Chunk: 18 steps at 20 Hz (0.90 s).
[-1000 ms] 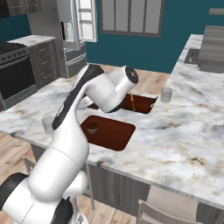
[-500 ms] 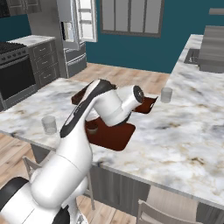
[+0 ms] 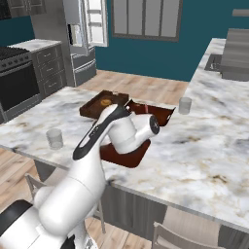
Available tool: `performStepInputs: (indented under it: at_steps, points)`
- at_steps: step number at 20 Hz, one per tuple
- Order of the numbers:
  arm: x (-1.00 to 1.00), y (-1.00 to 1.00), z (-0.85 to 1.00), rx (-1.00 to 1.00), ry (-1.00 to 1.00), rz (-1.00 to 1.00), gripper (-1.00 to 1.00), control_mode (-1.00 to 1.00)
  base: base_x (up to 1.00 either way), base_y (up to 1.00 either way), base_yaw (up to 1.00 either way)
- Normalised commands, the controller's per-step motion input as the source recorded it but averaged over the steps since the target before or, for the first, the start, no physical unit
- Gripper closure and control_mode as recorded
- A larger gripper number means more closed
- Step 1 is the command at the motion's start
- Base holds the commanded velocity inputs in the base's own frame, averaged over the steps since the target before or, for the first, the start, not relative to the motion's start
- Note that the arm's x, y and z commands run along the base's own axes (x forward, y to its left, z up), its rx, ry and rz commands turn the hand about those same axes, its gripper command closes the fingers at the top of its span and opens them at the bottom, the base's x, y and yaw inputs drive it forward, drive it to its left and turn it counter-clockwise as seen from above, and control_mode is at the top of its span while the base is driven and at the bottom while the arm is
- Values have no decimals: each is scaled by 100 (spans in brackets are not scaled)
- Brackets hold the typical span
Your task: Take the cupcakes from the fridge and place them on the empty tray on the dining counter.
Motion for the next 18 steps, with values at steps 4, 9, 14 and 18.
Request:
performStepInputs:
  at_steps: [4, 9, 14, 18]
  points:
    - [6, -4, -31, 7, 0, 0, 100, -100, 0, 0, 0]
    - [8, -16, -27, 3, 0, 0, 100, -100, 0, 0, 0]
    - [16, -14, -31, 1, 0, 0, 100, -100, 0, 0, 0]
    - [21, -9, -35, 0, 0, 0, 100, -100, 0, 0, 0]
